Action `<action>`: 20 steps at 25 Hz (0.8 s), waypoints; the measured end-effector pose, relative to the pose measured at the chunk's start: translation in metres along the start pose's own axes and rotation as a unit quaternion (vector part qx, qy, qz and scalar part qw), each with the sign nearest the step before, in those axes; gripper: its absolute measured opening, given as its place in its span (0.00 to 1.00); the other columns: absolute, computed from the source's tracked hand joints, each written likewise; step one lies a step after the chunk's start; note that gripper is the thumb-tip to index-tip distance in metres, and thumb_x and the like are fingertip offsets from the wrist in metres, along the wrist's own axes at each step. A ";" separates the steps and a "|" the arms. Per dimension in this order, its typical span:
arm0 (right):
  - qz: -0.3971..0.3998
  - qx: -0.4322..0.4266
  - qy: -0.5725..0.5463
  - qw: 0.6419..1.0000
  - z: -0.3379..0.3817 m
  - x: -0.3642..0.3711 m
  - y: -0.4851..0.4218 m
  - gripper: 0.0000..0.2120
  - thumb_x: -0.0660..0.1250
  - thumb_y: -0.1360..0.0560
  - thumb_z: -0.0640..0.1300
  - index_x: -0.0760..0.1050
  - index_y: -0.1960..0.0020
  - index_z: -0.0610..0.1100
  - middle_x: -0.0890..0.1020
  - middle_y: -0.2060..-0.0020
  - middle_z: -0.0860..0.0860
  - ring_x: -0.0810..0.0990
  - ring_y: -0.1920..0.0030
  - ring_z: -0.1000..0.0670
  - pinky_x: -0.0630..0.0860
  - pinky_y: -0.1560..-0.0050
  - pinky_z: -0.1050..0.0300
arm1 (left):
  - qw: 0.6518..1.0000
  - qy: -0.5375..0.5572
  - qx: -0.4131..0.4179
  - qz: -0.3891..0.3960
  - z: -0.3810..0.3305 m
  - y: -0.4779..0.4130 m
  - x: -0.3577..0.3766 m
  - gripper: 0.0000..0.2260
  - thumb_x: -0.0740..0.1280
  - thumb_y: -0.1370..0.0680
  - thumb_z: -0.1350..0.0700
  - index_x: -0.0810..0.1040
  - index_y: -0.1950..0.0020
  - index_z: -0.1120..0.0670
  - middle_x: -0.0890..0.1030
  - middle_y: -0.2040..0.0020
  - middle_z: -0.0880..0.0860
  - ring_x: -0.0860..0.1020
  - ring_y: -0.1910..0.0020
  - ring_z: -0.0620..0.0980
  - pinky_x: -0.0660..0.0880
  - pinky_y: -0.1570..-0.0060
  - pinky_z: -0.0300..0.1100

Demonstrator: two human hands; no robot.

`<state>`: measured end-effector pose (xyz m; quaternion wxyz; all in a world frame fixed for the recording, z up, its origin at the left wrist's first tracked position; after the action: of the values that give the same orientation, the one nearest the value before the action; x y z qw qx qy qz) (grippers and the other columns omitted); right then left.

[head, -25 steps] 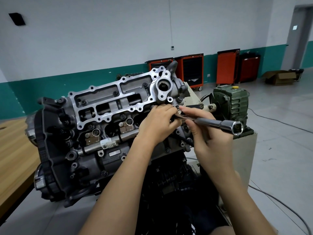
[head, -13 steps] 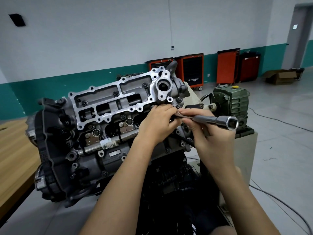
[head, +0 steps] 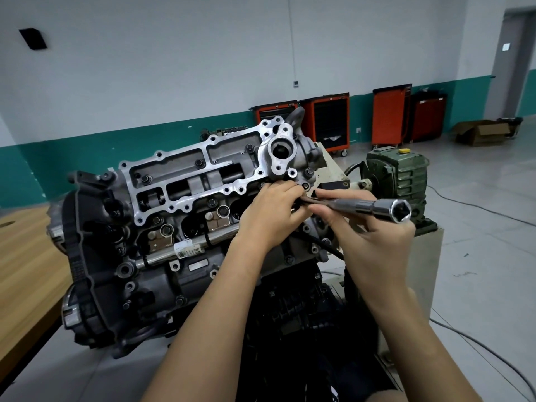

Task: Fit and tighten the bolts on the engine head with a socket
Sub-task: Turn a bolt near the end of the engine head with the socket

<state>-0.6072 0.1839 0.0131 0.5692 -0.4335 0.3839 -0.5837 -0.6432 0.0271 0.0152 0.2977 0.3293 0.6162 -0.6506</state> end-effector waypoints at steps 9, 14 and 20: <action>0.017 0.003 -0.003 1.000 0.000 0.004 -0.001 0.08 0.72 0.28 0.37 0.82 0.51 0.34 0.85 0.54 0.48 0.84 0.55 0.53 0.80 0.54 0.55 | 1.000 0.008 -0.003 0.000 0.000 0.001 -0.001 0.09 0.62 0.24 0.53 0.77 0.50 0.56 0.78 0.50 0.51 0.74 0.48 0.51 0.64 0.46 0.42; 0.025 0.027 -0.012 0.999 -0.003 0.006 0.005 0.09 0.70 0.25 0.39 0.81 0.47 0.36 0.84 0.51 0.49 0.82 0.49 0.53 0.79 0.47 0.56 | 1.000 0.005 -0.001 -0.001 0.001 -0.001 0.000 0.09 0.62 0.24 0.52 0.77 0.50 0.56 0.78 0.49 0.50 0.73 0.47 0.51 0.63 0.46 0.41; -0.003 0.028 -0.020 0.999 -0.006 -0.001 0.002 0.09 0.72 0.27 0.40 0.82 0.50 0.35 0.84 0.55 0.50 0.82 0.58 0.58 0.79 0.56 0.61 | 1.000 0.001 0.002 -0.002 0.000 -0.001 0.000 0.09 0.63 0.24 0.52 0.76 0.51 0.56 0.78 0.50 0.51 0.73 0.48 0.51 0.63 0.48 0.41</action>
<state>-0.6125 0.1847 0.0092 0.5867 -0.4305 0.3548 -0.5870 -0.6438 0.0274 0.0154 0.2950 0.3298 0.6157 -0.6521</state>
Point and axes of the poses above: each hand's wrist, its own y-axis away from the middle knuckle, its own x-axis out of the palm, z = x × y, the point moved 10 cm from there along -y, towards the middle knuckle
